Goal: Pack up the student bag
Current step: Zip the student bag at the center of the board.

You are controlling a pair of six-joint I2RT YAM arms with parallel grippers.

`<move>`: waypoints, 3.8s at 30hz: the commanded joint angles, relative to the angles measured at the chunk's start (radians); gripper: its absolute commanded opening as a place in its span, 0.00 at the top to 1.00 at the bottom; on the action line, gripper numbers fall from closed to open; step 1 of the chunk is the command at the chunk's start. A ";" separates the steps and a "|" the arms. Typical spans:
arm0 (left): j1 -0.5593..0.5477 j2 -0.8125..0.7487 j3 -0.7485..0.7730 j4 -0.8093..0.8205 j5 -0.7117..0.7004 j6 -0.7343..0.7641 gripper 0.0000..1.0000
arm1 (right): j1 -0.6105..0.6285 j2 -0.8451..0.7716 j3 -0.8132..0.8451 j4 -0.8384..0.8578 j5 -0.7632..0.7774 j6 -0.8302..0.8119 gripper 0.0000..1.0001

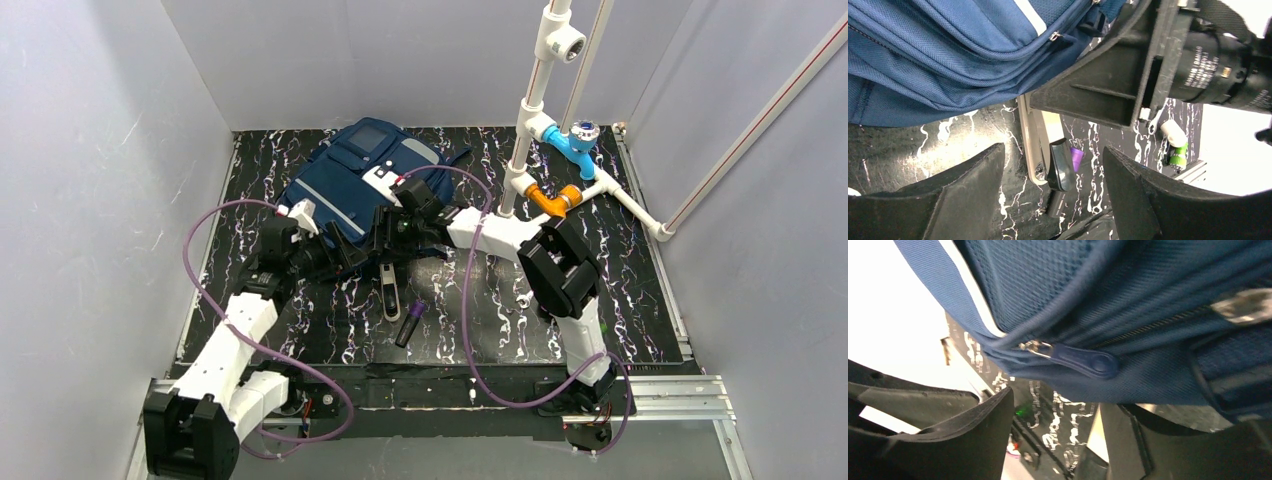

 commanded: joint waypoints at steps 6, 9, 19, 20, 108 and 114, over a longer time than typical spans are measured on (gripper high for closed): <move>-0.065 0.075 -0.014 0.059 0.002 0.005 0.41 | -0.044 -0.152 -0.067 -0.115 0.138 -0.184 0.25; -0.074 0.086 -0.013 0.065 -0.004 0.012 0.44 | -0.066 -0.150 -0.108 -0.008 0.140 -0.174 0.23; -0.102 0.109 -0.015 0.067 -0.023 0.032 0.44 | -0.097 -0.010 -0.118 0.256 0.209 0.059 0.32; -0.106 0.113 -0.014 0.068 -0.027 0.034 0.44 | -0.097 0.000 -0.123 0.268 0.214 0.088 0.36; -0.279 0.293 0.085 0.090 -0.852 0.006 1.00 | -0.095 -0.230 -0.160 0.247 0.400 0.282 0.99; -0.175 0.180 0.063 -0.093 -0.633 0.050 1.00 | -0.140 -0.235 -0.134 0.175 0.504 0.033 0.99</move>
